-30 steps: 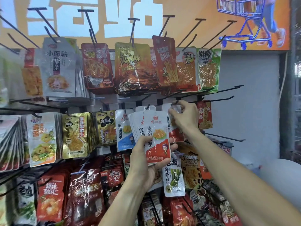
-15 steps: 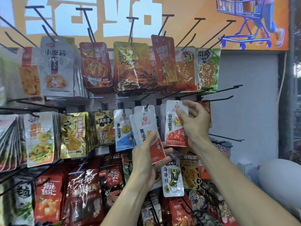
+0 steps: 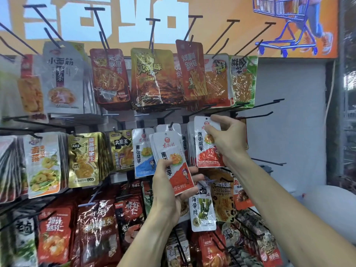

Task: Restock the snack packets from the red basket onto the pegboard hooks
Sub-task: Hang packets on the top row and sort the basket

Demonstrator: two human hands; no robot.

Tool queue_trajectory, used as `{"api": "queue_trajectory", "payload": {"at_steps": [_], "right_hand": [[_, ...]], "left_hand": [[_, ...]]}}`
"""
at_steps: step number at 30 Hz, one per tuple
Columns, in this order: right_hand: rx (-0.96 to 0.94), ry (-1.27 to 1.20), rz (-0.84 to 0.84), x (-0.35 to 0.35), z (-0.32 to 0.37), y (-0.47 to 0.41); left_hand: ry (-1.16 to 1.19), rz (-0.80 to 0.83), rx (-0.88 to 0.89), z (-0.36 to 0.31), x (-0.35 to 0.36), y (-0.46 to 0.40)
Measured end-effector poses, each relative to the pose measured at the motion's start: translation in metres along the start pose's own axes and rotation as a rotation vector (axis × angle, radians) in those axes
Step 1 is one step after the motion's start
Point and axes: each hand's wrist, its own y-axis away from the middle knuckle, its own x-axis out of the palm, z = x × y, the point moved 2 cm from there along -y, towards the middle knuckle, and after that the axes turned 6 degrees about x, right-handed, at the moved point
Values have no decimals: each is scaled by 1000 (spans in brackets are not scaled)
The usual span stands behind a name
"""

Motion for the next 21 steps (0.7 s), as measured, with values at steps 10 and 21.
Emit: {"api": "queue_trajectory", "payload": {"at_steps": [10,21], "right_hand": [[-56,99,-29,-2,6,5],[-35,394,-21,25,-10,-17]], "left_hand": [[-10,44,23,-1,-3,0],[34,97,-17,1,-3,-4]]}}
